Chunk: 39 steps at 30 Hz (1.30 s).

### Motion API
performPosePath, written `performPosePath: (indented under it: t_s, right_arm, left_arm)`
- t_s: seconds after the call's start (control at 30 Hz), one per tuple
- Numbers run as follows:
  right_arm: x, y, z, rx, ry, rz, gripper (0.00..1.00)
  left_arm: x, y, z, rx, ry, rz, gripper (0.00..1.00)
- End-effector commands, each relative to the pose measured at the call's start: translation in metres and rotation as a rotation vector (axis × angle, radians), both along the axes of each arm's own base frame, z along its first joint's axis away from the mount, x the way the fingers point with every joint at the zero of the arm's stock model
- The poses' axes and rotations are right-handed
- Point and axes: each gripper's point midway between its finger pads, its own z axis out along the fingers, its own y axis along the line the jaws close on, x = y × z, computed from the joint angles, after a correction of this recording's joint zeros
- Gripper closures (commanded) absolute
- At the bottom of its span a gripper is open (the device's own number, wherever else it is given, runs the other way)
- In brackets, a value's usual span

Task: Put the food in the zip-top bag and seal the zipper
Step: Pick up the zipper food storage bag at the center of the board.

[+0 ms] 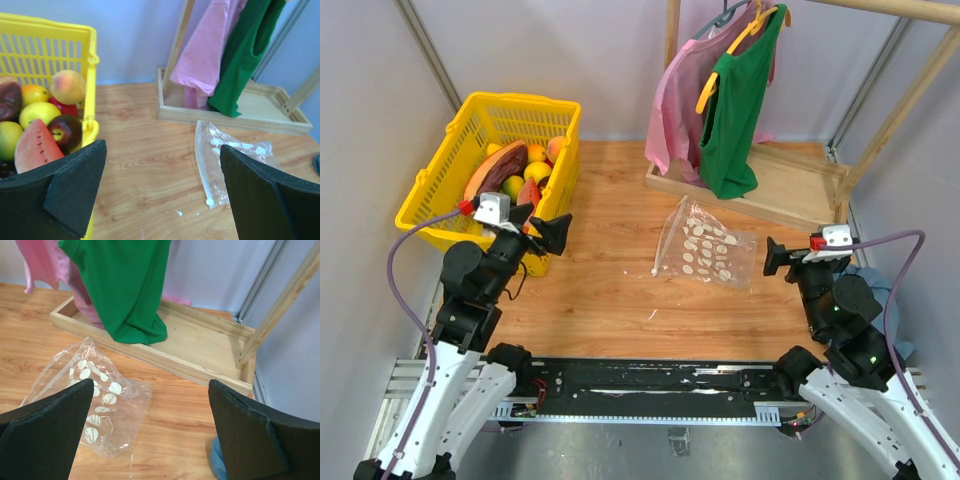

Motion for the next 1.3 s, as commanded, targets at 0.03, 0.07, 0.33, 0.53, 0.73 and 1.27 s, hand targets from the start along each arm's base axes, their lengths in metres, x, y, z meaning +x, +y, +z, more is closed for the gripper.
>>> performPosePath:
  t_s: [0.03, 0.07, 0.33, 0.53, 0.73, 1.27]
  right_arm:
    - [0.007, 0.017, 0.013, 0.054, 0.020, 0.055, 0.02]
    - [0.009, 0.022, 0.012, 0.054, 0.032, 0.067, 0.02]
    - [0.033, 0.081, -0.007, 0.014, 0.163, 0.262, 0.02]
    - [0.059, 0.128, -0.031, -0.026, 0.328, 0.371, 0.01]
    - [0.091, 0.157, -0.072, 0.032, 0.449, 0.341, 0.00]
    - [0.159, 0.230, -0.172, 0.050, 0.600, 0.141, 0.16]
  left_arm:
    - [0.002, -0.026, 0.009, -0.003, 0.013, -0.138, 0.01]
    - [0.003, -0.029, 0.008, -0.006, 0.029, -0.156, 0.01]
    - [0.014, -0.054, 0.001, -0.043, 0.137, -0.265, 0.01]
    - [0.024, -0.078, -0.012, -0.031, 0.223, -0.325, 0.01]
    - [0.030, -0.090, -0.052, 0.035, 0.347, -0.299, 0.01]
    - [0.027, -0.089, -0.087, 0.096, 0.422, -0.284, 0.01]
